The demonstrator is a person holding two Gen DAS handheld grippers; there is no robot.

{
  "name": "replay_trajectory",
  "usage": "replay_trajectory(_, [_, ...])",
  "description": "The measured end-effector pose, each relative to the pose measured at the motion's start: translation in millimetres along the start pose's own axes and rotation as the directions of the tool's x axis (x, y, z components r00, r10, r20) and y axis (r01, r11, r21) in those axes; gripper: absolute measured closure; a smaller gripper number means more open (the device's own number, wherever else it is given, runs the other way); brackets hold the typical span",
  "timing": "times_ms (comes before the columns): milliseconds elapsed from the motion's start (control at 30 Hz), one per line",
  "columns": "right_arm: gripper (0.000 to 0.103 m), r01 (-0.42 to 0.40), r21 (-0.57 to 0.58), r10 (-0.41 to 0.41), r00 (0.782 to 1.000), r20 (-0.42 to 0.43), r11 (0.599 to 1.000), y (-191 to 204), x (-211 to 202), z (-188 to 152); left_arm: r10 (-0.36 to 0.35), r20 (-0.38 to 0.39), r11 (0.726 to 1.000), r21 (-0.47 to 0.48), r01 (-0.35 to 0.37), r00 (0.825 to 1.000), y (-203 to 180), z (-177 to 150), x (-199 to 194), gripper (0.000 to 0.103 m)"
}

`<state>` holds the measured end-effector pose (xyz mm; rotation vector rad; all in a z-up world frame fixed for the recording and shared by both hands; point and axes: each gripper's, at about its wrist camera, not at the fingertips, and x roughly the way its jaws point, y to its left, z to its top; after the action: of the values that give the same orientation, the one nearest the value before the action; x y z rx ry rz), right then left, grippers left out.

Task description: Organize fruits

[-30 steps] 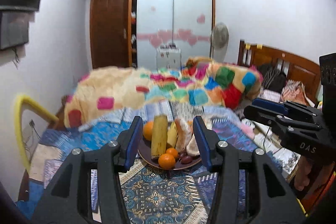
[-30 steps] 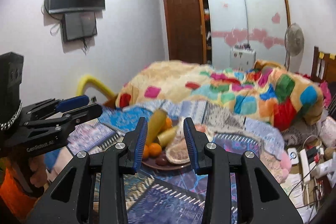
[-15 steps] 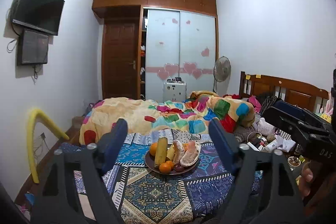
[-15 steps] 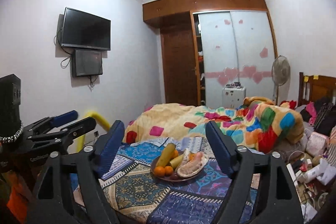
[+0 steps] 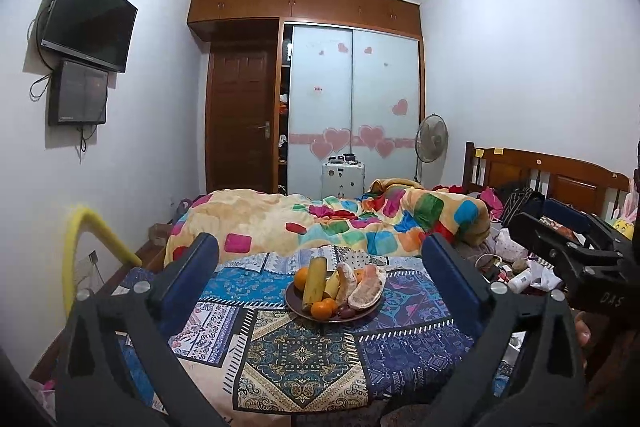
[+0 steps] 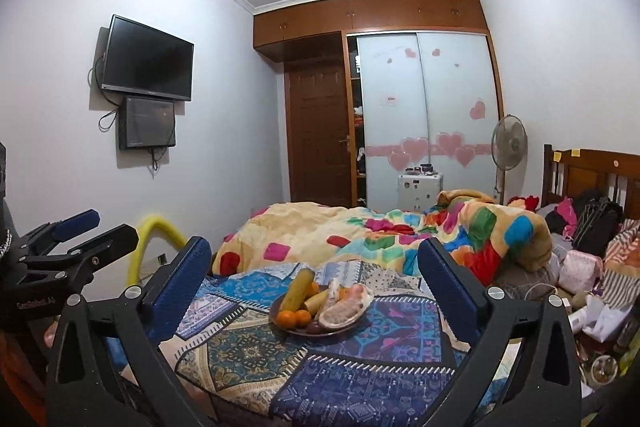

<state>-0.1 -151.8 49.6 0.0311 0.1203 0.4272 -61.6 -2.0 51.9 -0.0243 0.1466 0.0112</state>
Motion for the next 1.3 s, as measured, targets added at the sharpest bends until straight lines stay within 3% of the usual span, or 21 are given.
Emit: replay_trajectory(1300, [0.000, 0.002, -0.003, -0.002, 1.000, -0.003, 1.000, 1, -1, -3, -0.018, -0.038, 1.000, -0.010, 0.017, 0.999, 1, -7, 20, 0.000])
